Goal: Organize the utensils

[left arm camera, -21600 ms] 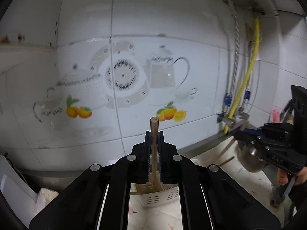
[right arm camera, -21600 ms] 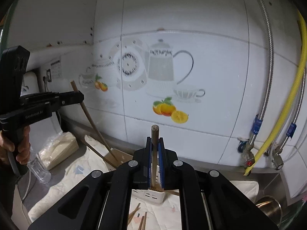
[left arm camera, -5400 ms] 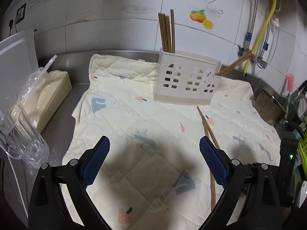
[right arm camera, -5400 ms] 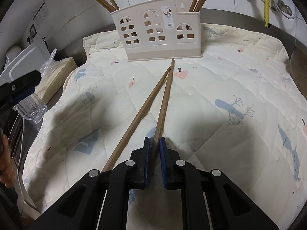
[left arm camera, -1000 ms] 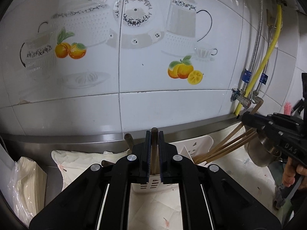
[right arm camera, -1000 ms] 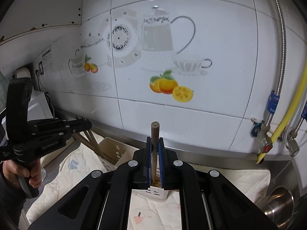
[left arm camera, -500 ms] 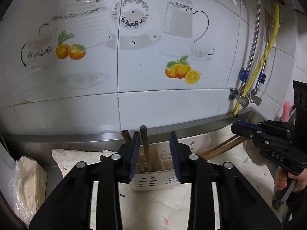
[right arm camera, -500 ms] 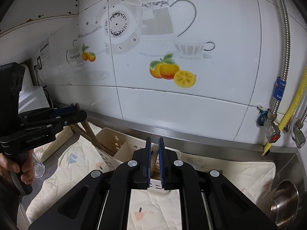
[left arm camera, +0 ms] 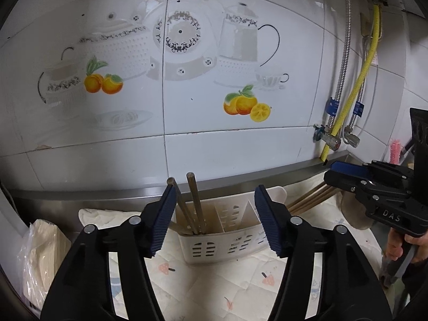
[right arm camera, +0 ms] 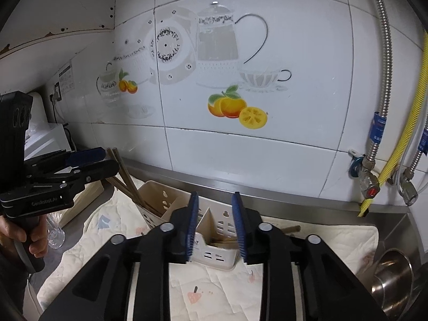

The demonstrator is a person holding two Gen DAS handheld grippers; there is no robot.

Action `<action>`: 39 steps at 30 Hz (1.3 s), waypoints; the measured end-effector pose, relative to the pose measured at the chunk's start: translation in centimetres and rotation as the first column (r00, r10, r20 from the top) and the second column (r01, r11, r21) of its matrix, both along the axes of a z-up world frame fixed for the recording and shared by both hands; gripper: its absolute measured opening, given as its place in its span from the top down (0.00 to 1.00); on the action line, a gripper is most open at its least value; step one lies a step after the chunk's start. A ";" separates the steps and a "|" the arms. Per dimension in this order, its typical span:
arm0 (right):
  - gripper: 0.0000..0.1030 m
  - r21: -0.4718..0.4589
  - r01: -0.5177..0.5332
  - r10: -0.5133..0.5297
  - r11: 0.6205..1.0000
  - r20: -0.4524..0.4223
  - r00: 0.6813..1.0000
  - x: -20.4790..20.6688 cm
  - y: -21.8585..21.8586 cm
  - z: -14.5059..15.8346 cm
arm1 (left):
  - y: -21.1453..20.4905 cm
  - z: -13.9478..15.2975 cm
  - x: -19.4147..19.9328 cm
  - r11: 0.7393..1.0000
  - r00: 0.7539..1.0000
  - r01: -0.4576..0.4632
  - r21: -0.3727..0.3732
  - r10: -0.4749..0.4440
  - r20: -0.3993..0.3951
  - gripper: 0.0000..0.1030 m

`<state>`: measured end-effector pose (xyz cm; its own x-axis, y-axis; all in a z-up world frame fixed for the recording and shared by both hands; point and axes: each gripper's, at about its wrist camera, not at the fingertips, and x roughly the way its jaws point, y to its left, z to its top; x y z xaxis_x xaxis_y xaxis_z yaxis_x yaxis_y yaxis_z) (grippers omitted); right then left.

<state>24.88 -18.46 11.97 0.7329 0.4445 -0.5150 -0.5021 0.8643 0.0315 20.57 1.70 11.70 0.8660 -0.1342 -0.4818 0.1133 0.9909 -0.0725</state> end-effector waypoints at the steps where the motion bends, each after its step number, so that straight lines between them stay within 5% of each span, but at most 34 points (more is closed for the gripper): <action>1: 0.69 0.001 0.002 -0.002 1.000 0.004 1.000 -0.2 -0.1 0.1 | 0.0 0.0 -0.3 1.000 1.000 -0.001 0.000 0.001 0.001 0.37; 17: 0.41 -0.006 0.014 -0.014 1.000 0.073 0.997 -4.9 -1.3 1.1 | -0.4 0.2 -5.2 0.999 0.998 -0.034 0.040 0.032 0.057 0.08; 39: 0.18 -0.025 0.038 -0.035 0.999 0.099 0.994 -8.4 -2.3 0.2 | -0.6 -1.0 -8.8 0.998 0.997 -0.042 0.042 0.039 0.070 0.05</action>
<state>16.44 -20.72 12.16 0.7964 0.4033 -0.4507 -0.4695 0.8820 -0.0404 11.73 1.13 10.67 0.9017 -0.0785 -0.4252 0.0762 0.9968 -0.0225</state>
